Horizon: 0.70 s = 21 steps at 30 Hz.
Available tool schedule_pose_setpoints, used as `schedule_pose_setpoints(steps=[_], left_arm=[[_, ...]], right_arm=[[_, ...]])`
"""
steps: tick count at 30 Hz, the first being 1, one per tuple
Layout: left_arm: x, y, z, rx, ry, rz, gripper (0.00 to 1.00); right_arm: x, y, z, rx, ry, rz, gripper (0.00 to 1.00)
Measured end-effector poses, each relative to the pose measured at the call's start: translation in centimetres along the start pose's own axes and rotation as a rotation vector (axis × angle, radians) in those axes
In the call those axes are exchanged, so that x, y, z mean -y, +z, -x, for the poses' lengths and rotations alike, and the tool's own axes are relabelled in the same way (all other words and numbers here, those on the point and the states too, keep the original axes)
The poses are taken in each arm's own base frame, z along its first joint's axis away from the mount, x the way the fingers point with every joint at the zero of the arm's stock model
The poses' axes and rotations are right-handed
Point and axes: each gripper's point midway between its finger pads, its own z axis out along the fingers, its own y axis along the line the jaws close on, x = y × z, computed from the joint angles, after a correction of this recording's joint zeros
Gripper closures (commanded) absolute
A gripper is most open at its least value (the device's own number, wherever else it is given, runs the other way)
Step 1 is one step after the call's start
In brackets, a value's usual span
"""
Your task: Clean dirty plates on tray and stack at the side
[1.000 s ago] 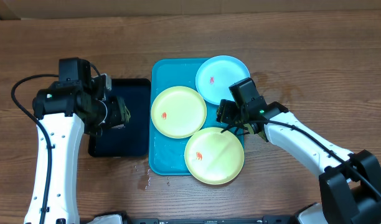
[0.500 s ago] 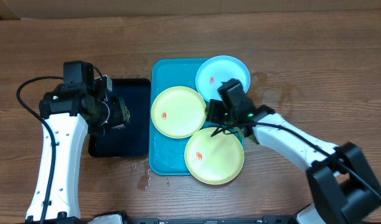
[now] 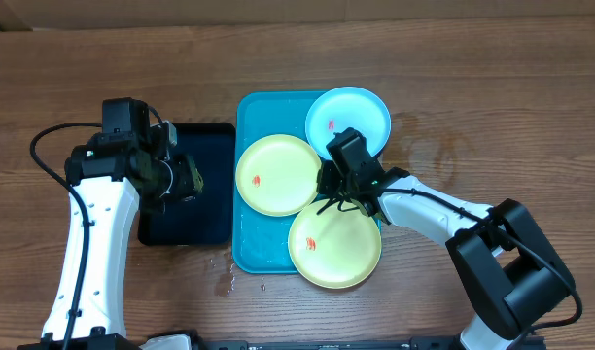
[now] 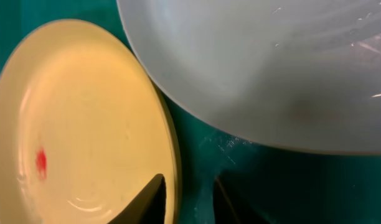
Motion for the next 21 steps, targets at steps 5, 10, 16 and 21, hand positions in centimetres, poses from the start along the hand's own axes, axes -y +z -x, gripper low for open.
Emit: schedule_pose_setpoints(steps=[5, 10, 16, 21], left_arm=[[0.8, 0.1, -0.3, -0.007, 0.034, -0.006, 0.49], [1.3, 0.3, -0.1, 0.011, 0.081, 0.028, 0.5], [0.6, 0.2, 1.3, 0.075, 0.094, 0.09, 0.55], [-0.3, 1.1, 1.9, 0.073, 0.091, 0.147, 0.53]], right_arm=[[-0.1, 0.0, 0.2, 0.007, 0.003, 0.004, 0.84], [-0.2, 0.0, 0.2, 0.009, -0.004, 0.006, 0.75], [-0.2, 0.0, 0.2, 0.01, -0.014, 0.006, 0.76], [-0.1, 0.0, 0.2, 0.009, -0.016, 0.006, 0.76]])
